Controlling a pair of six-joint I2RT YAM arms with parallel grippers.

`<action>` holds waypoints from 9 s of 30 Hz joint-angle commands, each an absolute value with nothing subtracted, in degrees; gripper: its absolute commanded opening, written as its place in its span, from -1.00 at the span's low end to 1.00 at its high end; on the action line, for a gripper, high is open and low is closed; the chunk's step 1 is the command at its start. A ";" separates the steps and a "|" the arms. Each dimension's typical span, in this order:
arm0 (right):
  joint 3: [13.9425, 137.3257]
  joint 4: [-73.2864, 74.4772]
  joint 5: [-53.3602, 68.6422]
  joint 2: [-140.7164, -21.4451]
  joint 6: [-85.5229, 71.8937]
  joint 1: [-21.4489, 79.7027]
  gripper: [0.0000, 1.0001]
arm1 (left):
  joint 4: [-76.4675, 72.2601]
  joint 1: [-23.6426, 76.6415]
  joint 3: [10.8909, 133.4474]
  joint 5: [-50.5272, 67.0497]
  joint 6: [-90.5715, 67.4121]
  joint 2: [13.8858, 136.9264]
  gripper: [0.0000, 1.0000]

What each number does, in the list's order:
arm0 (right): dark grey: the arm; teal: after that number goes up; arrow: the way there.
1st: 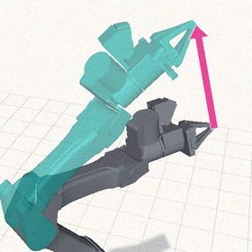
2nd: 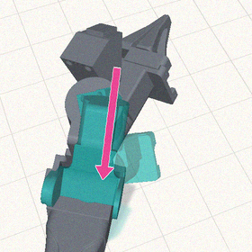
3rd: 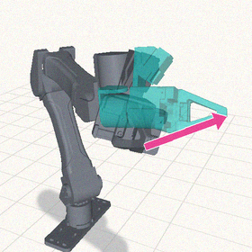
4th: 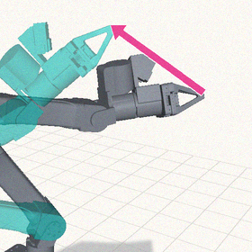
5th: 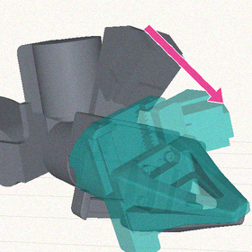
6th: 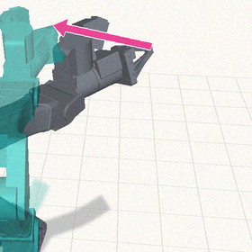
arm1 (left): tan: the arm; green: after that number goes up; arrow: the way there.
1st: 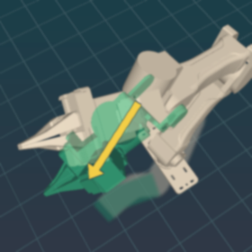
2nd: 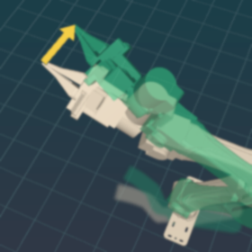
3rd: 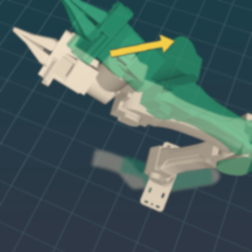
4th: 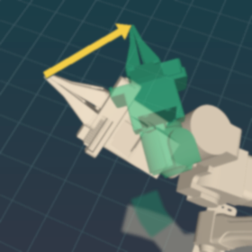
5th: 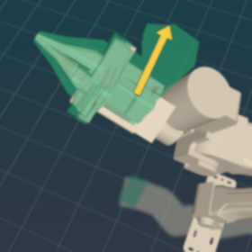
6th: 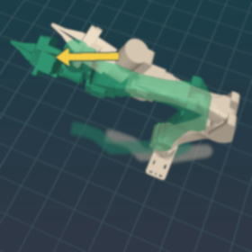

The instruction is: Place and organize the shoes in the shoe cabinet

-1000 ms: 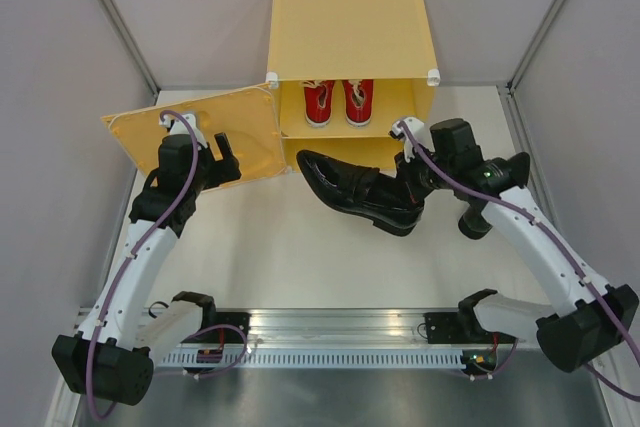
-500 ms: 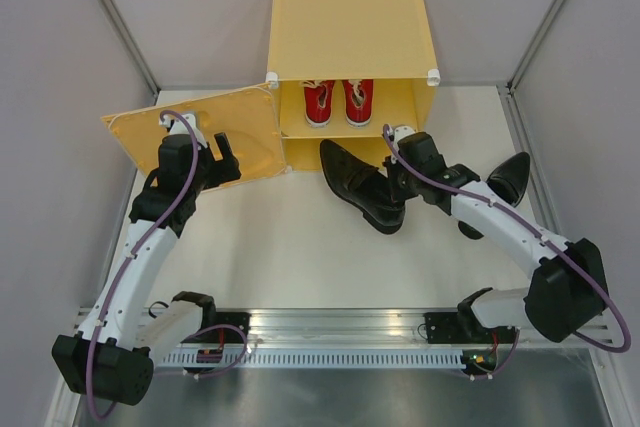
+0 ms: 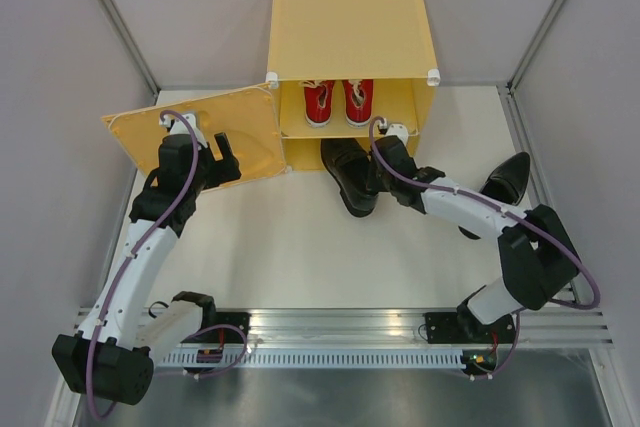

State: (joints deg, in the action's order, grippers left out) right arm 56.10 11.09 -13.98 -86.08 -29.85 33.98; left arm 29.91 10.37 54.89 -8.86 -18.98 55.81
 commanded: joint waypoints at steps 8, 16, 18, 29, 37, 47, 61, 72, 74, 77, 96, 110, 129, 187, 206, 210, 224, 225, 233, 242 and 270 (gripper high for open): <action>62.05 -4.74 -25.57 -92.72 -39.63 38.23 -0.99 | 29.09 10.28 54.49 -8.79 -18.37 56.08 0.97; 68.01 -6.15 -29.88 -100.36 -41.48 39.81 -0.99 | 29.18 10.28 54.49 -8.79 -18.28 56.16 0.97; 69.25 -5.89 -30.75 -101.68 -41.40 39.99 -0.99 | 29.09 10.28 54.49 -8.79 -18.37 56.16 0.97; 72.95 -6.50 -33.22 -107.05 -42.54 39.99 -0.55 | 29.18 10.28 54.49 -8.53 -18.37 56.16 0.97; 70.67 -7.29 -29.71 -104.42 -41.49 39.99 -0.02 | 29.18 10.37 54.40 -8.53 -18.28 56.16 0.97; 60.83 -10.02 -23.20 -95.45 -34.02 41.04 0.78 | 29.18 10.28 54.49 -8.26 -18.37 56.16 0.97; 53.70 -24.33 -37.17 -103.17 -25.75 51.94 0.96 | 29.18 10.28 54.40 -8.26 -18.54 56.34 0.97; 60.11 -26.63 -41.31 -113.02 -24.09 52.03 0.82 | 29.18 10.37 54.40 -8.53 -18.54 56.60 0.97; 60.99 -26.98 -41.13 -114.43 -23.38 52.03 0.71 | 29.27 10.28 54.40 -8.53 -18.46 56.60 0.97; 61.17 -27.16 -41.13 -115.14 -22.94 51.86 0.28 | 29.18 10.28 54.40 -8.61 -18.46 56.69 0.97; 64.59 -26.02 -35.51 -109.68 -19.95 46.41 -0.99 | 29.18 10.28 54.40 -8.70 -18.46 56.69 0.97; 71.54 -26.19 -33.84 -117.59 -19.69 43.51 -0.99 | 29.18 10.37 54.40 -8.44 -18.46 56.87 0.97; 76.90 -24.35 -32.87 -122.61 -20.30 41.22 -0.89 | 29.18 10.28 54.40 -8.09 -18.54 56.95 0.97; 51.78 11.04 -29.71 -84.04 -36.12 44.12 0.96 | 29.09 10.28 54.40 -7.30 -18.54 56.78 0.97; 44.30 35.77 -28.40 -55.99 -37.62 18.82 0.91 | 29.18 10.37 54.40 -7.21 -18.55 56.43 0.97; 40.35 32.96 -22.95 -54.23 -36.91 10.74 0.86 | 29.18 10.28 54.40 -7.03 -18.54 56.51 0.97; 42.62 28.74 -16.43 -55.99 -30.59 -1.23 0.67 | 29.18 10.37 54.49 -6.94 -18.54 56.60 0.97; 43.93 29.52 -16.87 -55.64 -30.24 -1.14 0.66 | 29.18 10.28 54.49 -6.94 -18.54 56.69 0.97; 45.79 28.75 -19.34 -57.91 -30.85 -1.23 0.66 | 29.09 10.28 54.49 -6.94 -18.54 56.60 0.97; 43.25 23.82 -18.46 -65.30 -31.99 -1.49 0.65 | 29.18 10.28 54.49 -6.86 -18.54 56.69 0.97; 39.90 20.39 -18.02 -73.15 -28.48 -2.20 -0.82 | 29.18 10.28 54.67 -6.68 -18.54 56.51 0.97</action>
